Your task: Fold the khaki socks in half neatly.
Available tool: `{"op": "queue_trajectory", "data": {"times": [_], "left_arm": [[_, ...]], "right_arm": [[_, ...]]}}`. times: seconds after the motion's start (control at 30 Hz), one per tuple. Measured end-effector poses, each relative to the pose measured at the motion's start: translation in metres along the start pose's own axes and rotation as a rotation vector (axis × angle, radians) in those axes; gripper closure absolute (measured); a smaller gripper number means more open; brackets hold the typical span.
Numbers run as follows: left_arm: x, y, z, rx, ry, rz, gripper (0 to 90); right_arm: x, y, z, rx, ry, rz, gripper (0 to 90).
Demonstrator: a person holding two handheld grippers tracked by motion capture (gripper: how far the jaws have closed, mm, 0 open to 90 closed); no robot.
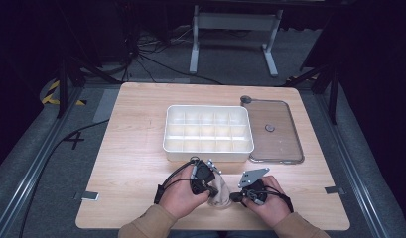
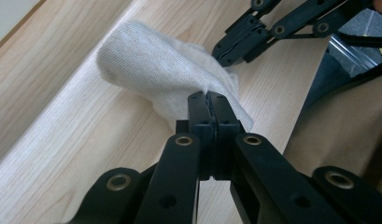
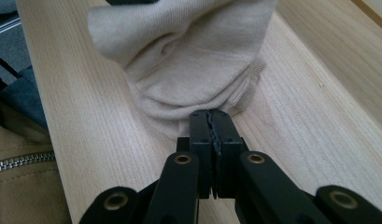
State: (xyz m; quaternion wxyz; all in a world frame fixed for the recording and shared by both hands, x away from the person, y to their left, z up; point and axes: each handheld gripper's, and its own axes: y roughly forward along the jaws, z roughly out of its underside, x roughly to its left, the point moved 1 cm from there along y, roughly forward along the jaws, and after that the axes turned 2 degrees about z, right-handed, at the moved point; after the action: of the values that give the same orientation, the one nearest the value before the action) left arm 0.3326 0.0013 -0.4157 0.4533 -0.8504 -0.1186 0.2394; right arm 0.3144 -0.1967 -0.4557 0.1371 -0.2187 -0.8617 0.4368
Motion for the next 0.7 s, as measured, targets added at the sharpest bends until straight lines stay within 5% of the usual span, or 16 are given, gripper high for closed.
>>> {"op": "queue_trajectory", "data": {"times": [0.37, 0.7], "left_arm": [[-0.010, 0.013, -0.003, 0.024, 0.057, 0.024, 90.0], [-0.011, 0.023, -0.003, 0.048, 0.063, 0.034, 89.9]], "right_arm": [[0.001, 0.002, 0.000, -0.011, -0.009, 0.000, 89.0], [0.001, 0.002, 0.000, -0.005, -0.003, -0.004, 88.7]]}}
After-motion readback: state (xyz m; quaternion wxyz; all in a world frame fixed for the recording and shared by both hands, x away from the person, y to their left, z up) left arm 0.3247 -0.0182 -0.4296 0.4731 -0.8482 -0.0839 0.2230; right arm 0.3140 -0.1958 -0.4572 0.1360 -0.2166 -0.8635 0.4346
